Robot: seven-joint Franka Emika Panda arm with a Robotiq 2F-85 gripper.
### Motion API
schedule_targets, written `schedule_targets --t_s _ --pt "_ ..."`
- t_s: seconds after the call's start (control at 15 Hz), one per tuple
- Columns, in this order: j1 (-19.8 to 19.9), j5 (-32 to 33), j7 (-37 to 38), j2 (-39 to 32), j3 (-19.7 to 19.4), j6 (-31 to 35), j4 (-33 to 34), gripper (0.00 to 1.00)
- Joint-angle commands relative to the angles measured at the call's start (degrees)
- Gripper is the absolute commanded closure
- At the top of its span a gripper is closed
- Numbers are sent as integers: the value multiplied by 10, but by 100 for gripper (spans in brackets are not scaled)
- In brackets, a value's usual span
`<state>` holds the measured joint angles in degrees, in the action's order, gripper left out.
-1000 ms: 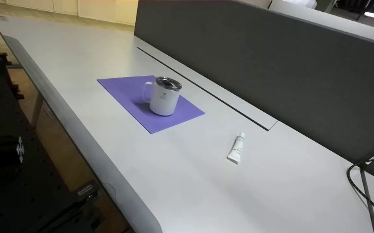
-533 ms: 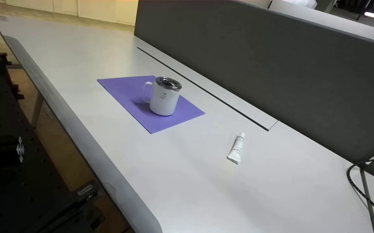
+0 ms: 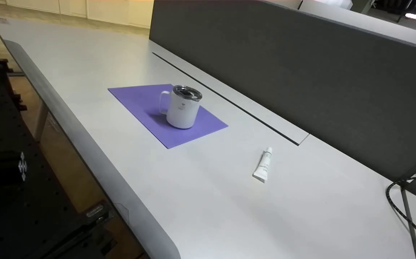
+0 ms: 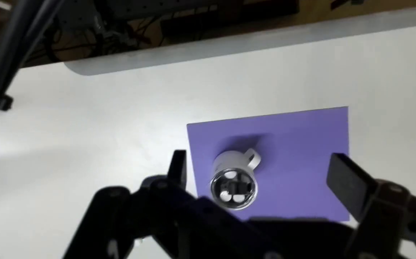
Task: Close the opening of the flask
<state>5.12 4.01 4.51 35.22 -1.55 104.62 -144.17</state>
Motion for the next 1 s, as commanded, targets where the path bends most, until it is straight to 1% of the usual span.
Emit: schedule_targets --t_s 0.0,0.13,0.2,0.27,0.33,0.4,0.47,0.67,0.73,0.8,0.87,0.93 --pt "32 52 -5 -71 -22 103 13 26" --pt "53 80 10 -114 -31 180 19 40" --pt "61 88 17 -132 -35 215 22 49" --pt "70 97 27 -150 -37 258 24 55" --pt "75 97 32 -169 -40 288 30 62" --pt "77 86 30 -186 -46 307 40 69" --pt "77 72 27 -200 -52 313 51 75" --pt "59 3 7 -253 -64 299 95 96" --pt "55 -17 6 -265 -64 297 105 99" --pt "55 -32 21 -280 -61 293 118 100" --pt "54 -38 26 -293 -59 269 133 100" --pt "57 -21 7 -261 -62 304 91 99"
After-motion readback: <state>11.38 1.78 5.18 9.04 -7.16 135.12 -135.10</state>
